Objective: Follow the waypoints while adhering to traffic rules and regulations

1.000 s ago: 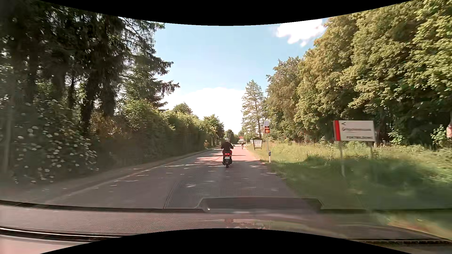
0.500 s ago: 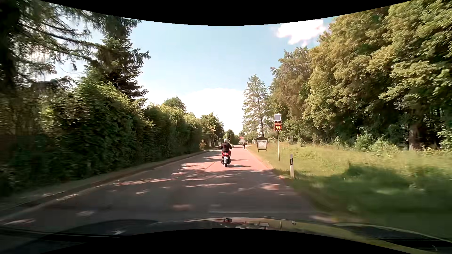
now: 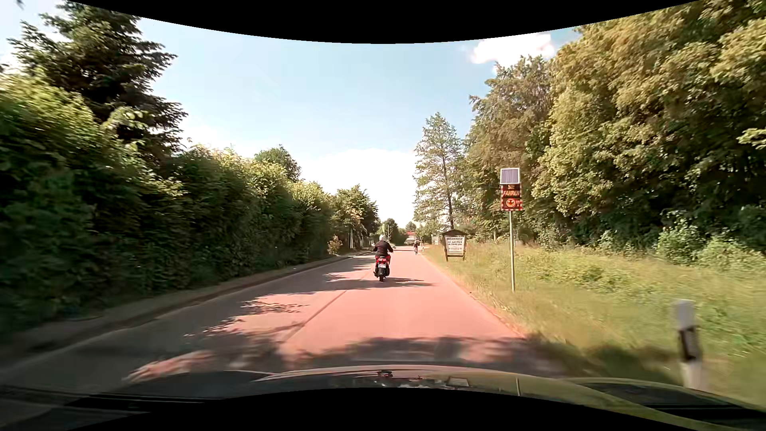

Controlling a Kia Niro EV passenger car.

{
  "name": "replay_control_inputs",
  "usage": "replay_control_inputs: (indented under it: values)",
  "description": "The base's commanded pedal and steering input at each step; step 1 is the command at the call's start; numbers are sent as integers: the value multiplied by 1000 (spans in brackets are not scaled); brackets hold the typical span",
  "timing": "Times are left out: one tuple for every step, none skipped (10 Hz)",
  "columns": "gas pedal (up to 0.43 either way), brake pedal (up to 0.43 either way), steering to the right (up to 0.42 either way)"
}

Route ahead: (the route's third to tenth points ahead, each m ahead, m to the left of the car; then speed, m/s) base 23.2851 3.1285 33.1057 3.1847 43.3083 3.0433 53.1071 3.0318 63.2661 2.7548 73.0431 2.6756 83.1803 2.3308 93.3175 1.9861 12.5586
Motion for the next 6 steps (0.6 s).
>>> replay_control_inputs:
  values:
    - [280,6,-2]
    - [280,6,-3]
    - [268,12,-2]
    - [268,6,-2]
    - [248,6,-2]
    - [228,6,-2]
